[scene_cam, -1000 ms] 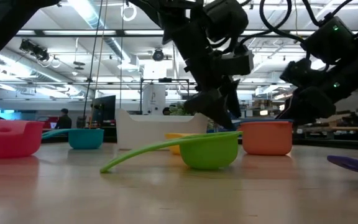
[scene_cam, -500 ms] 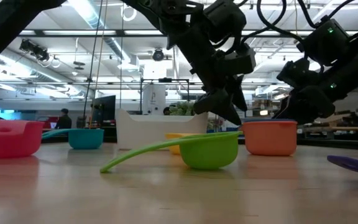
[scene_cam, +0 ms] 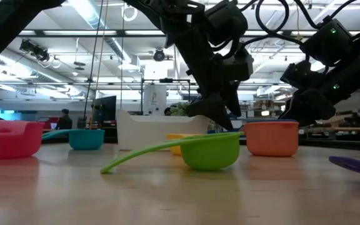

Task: Nest measuring cups in basket
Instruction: Move the top blue nesting cup to the middle

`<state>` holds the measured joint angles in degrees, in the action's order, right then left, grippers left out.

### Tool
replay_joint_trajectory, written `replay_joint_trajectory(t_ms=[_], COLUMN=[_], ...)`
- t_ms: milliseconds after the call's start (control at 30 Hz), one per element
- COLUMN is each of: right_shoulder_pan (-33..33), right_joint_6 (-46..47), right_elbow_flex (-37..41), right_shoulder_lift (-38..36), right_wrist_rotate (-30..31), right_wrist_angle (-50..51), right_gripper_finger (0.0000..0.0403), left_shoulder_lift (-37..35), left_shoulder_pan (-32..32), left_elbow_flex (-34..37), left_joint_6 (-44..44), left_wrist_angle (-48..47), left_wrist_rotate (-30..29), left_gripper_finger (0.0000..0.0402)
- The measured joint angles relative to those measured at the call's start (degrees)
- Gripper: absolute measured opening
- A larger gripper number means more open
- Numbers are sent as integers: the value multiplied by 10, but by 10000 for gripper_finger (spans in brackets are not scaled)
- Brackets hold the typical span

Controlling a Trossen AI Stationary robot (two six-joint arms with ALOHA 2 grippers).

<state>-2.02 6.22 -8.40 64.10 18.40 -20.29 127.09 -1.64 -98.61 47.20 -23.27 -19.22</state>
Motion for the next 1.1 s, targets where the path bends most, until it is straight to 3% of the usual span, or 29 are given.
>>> replay_joint_trajectory(t_ms=[167,467,900,1100], right_shoulder_pan=[3,9,42,93], right_joint_6=[12,30,39,69], right_elbow_flex=[0,-9,-120,-149], right_shoulder_lift=[0,0,-25,-75], right_wrist_rotate=[0,20,38,100], right_wrist_angle=[14,51,280,367], right_gripper_finger=[224,224,215,209], left_shoulder_lift=[4,-24,-70,-93], left_shoulder_pan=[-5,29,77,83], left_elbow_flex=[0,0,-1,0], left_joint_6=[-23,-64,-189,-273], left_wrist_angle=[5,-48,-172,-257], left_wrist_rotate=[39,22,24,21], left_gripper_finger=[265,257,218,197])
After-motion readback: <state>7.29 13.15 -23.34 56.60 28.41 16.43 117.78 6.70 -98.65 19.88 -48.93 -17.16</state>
